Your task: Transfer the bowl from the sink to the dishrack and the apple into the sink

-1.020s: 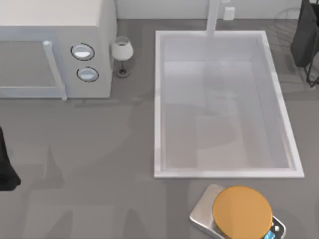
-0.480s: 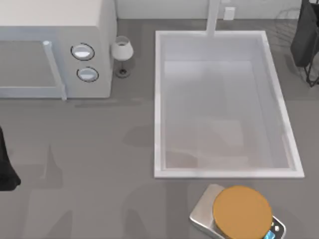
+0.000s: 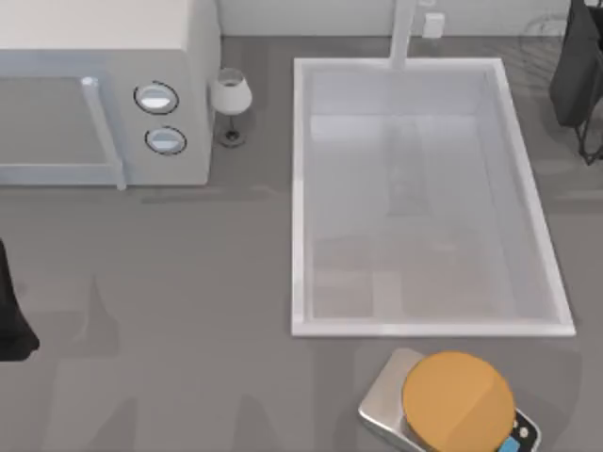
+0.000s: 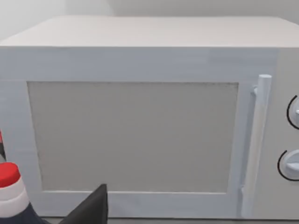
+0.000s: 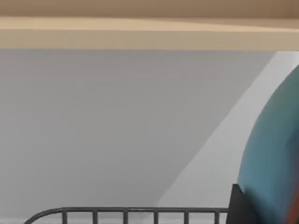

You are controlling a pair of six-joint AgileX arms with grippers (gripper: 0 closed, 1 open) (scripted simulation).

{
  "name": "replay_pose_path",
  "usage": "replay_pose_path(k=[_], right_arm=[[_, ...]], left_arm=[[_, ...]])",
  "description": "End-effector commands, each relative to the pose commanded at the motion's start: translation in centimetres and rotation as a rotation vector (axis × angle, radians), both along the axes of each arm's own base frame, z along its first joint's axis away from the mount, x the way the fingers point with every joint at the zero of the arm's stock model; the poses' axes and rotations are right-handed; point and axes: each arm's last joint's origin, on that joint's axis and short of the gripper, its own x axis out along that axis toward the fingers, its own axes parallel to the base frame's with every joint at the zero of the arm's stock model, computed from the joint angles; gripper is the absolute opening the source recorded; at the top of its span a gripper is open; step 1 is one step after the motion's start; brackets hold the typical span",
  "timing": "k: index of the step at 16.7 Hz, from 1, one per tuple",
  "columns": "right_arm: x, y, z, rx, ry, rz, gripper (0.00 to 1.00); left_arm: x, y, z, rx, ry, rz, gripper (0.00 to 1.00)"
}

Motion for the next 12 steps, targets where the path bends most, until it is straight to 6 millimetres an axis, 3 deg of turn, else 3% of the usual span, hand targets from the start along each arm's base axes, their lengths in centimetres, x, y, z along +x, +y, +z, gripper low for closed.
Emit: replay_pose_path(k=[2, 6, 12], right_arm=[[0.2, 0.4, -2.1, 0.010, 0.029, 0.000, 0.00], [0.2, 0.4, -2.3, 0.011, 0.033, 0.000, 0.00], [0.2, 0.4, -2.3, 0.011, 0.033, 0.000, 0.45]], left_arm=[[0.0, 0.0, 0.0, 0.000, 0.000, 0.000, 1.00], [0.0, 0.0, 0.0, 0.000, 0.000, 0.000, 1.00], [0.0, 0.0, 0.0, 0.000, 0.000, 0.000, 1.00]])
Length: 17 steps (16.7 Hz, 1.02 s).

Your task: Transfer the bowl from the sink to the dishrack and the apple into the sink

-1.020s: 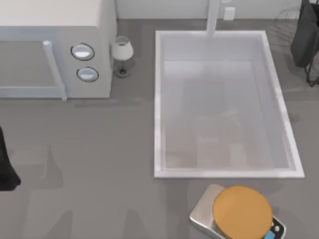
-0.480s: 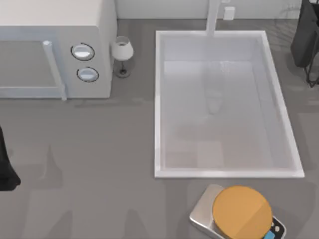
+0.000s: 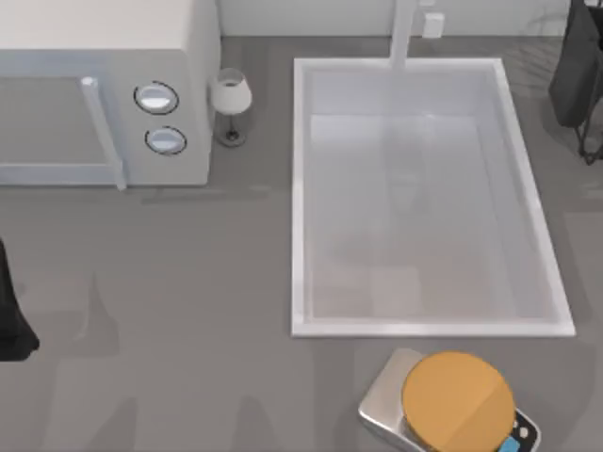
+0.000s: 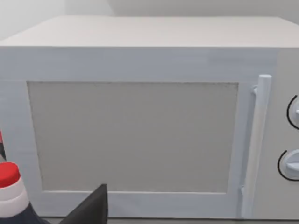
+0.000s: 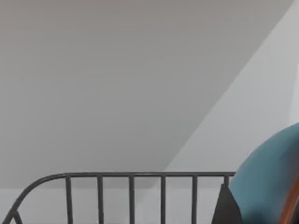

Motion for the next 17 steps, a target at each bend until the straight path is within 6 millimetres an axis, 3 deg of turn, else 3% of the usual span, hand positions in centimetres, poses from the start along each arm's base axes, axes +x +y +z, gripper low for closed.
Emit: replay_pose_path(k=[7, 17], right_arm=[[0.00, 0.00, 0.00, 0.000, 0.000, 0.000, 0.98], [-0.02, -0.08, 0.02, 0.000, 0.000, -0.002, 1.00]], left_arm=[[0.00, 0.00, 0.00, 0.000, 0.000, 0.000, 1.00], [0.00, 0.00, 0.00, 0.000, 0.000, 0.000, 1.00]])
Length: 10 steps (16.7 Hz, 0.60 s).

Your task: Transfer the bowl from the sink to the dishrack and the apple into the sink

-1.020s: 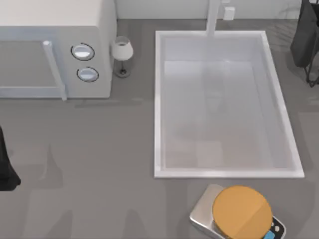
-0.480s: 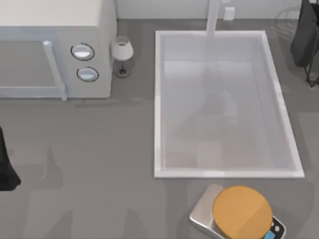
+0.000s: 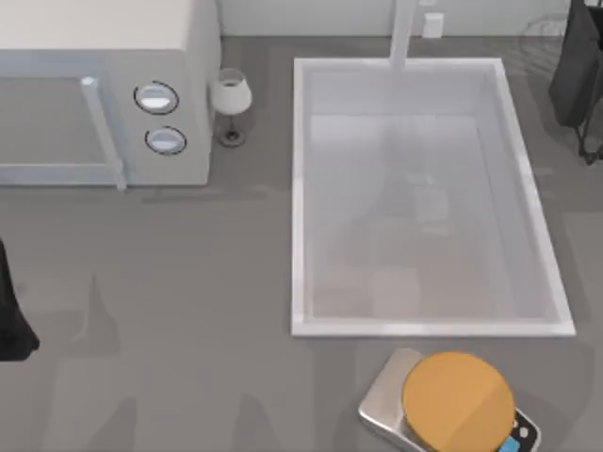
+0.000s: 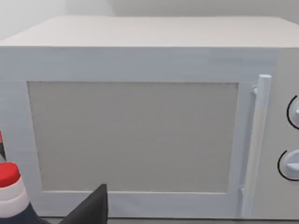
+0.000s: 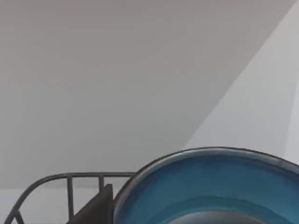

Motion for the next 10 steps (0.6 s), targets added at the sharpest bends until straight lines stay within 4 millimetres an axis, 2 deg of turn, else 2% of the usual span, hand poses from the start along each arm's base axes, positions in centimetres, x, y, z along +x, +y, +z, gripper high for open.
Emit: replay_pose_path(k=[2, 5, 7, 10], right_arm=[[-0.5, 0.3, 0.5, -0.001, -0.002, 0.000, 1.00], [-2.6, 1.6, 2.2, -0.004, -0.007, 0.000, 1.00], [-4.8, 2.8, 3.6, -0.005, -0.011, 0.000, 1.00], [-9.3, 5.0, 5.1, -0.007, -0.015, 0.000, 1.00]], left_arm=[[0.0, 0.0, 0.0, 0.000, 0.000, 0.000, 1.00], [0.0, 0.0, 0.0, 0.000, 0.000, 0.000, 1.00], [0.0, 0.0, 0.0, 0.000, 0.000, 0.000, 1.00], [0.0, 0.0, 0.0, 0.000, 0.000, 0.000, 1.00]])
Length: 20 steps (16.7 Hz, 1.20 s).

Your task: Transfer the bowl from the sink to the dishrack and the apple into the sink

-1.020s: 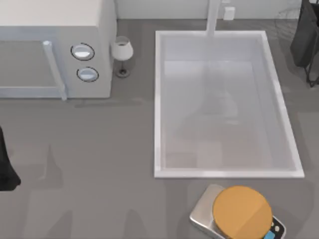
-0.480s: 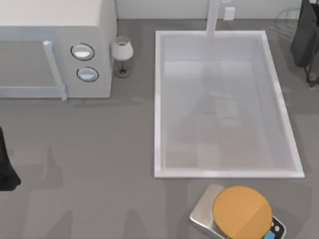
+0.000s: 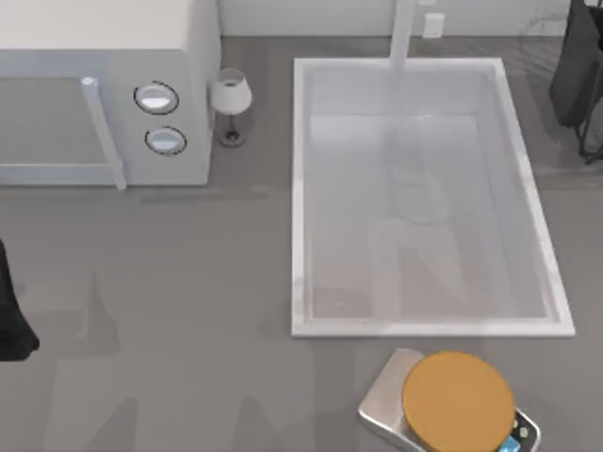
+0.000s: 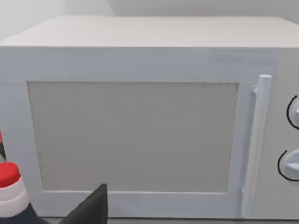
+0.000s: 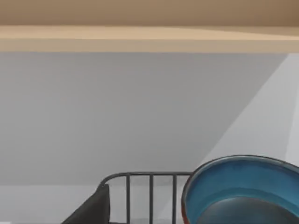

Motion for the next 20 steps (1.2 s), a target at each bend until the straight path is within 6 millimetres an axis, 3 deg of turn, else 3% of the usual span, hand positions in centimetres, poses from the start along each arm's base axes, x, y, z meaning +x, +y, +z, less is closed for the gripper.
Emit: replay_pose_path(k=[5, 10, 13, 16, 20], right_arm=[[-8.8, 3.3, -0.5, 0.000, -0.005, 0.001, 1.00], [-15.5, 5.0, -4.9, 0.003, -0.011, 0.006, 1.00], [-17.3, 5.4, -8.0, 0.005, -0.008, 0.009, 1.00], [-17.9, 5.6, -10.3, 0.007, 0.007, 0.011, 1.00], [-18.0, 5.7, -11.0, 0.007, 0.015, 0.012, 1.00]], left_arm=[[0.0, 0.0, 0.0, 0.000, 0.000, 0.000, 1.00], [0.0, 0.0, 0.0, 0.000, 0.000, 0.000, 1.00], [0.0, 0.0, 0.0, 0.000, 0.000, 0.000, 1.00], [0.0, 0.0, 0.0, 0.000, 0.000, 0.000, 1.00], [0.0, 0.0, 0.0, 0.000, 0.000, 0.000, 1.00]])
